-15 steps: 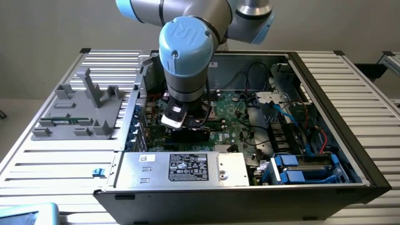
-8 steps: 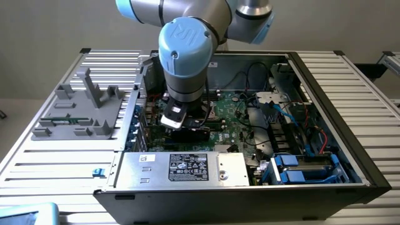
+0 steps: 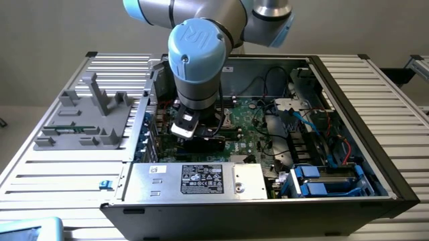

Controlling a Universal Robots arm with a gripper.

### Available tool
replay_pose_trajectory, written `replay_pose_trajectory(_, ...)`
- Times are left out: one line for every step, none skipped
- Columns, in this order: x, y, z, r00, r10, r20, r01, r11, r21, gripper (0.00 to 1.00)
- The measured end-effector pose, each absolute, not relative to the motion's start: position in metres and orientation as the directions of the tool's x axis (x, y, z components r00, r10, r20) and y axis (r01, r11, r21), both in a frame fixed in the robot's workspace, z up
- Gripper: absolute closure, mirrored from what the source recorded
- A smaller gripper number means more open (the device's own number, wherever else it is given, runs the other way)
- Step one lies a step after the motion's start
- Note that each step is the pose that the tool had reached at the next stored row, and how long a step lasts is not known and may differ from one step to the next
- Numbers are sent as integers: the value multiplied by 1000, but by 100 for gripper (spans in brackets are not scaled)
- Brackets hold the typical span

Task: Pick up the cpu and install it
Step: 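Install the second cpu locking lever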

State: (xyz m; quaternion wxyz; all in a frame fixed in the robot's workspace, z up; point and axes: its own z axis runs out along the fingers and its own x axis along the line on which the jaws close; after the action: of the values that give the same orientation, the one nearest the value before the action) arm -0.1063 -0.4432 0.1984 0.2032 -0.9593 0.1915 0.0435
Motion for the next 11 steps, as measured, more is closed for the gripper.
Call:
replay_pose_trajectory(-106, -443, 198, 923, -350, -161, -385, -844, -373, 89)
replay_pose_trajectory(-106, -443, 198, 923, -350, -161, -385, -844, -373, 89)
replay_pose_trajectory(-106, -443, 197, 923, -350, -161, -385, -844, -373, 89)
replay_pose_trajectory(-106, -443, 197, 923, -350, -161, -385, -844, -373, 89)
replay_pose_trajectory(-106, -443, 196, 923, -350, -161, -385, -844, -373, 89)
replay_pose_trajectory(-106, -442, 196, 923, -350, -161, -385, -844, -373, 89)
replay_pose_trajectory(-106, -442, 195, 923, -350, -161, -385, -844, -373, 89)
replay_pose_trajectory(-106, -442, 195, 923, -350, -161, -385, -844, -373, 89)
replay_pose_trajectory(-106, -442, 195, 923, -350, -161, -385, -844, -373, 89)
replay_pose_trajectory(-106, -442, 195, 923, -350, -161, -385, -844, -373, 89)
replay_pose_trajectory(-106, -441, 194, 923, -350, -161, -385, -844, -373, 89)
